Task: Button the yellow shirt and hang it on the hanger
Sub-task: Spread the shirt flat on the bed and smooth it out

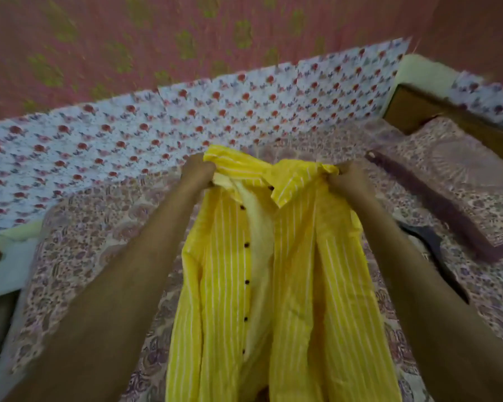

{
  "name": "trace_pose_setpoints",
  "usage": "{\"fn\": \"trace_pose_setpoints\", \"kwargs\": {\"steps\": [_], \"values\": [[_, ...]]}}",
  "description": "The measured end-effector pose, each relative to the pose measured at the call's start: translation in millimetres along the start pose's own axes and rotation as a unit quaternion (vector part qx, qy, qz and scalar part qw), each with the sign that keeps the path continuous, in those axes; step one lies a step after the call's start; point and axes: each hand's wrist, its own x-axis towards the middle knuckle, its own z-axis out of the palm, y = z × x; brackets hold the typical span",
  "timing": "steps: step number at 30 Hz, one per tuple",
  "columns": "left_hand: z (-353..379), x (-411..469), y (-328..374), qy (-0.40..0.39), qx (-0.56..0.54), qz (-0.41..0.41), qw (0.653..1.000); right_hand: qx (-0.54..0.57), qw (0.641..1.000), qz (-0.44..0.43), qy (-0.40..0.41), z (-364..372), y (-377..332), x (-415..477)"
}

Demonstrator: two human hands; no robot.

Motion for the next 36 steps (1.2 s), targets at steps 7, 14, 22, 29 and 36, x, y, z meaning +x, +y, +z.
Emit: {"fn": "trace_pose_setpoints", "kwargs": {"steps": [7,14,22,29,36], "values": [[123.0,124.7,-66.7,-0.075,-0.012,-0.002,0.997,0.040,0.988,0.017,-0.149,127.7,97.7,121.7],[185.2,106.1,-233.8,-0.153,0.183,-0.112,0.965,-0.043,0.954,0.077,-0.286,242.6,212.0,52.6],[139.9,47.1,-342.6,-0.099,0.290,-0.148,0.940,-0.037,0.947,0.039,-0.315,311.8,221.3,-38.7],[127.7,33.4,-365.3,-0.143,0.402,-0.158,0.891,-0.114,0.936,0.171,-0.284,347.3,201.7,-63.3],[70.7,55.1,-360.8,0.101,0.285,-0.187,0.935,-0.054,0.952,0.302,0.015,321.3,212.4,-61.3]]}}
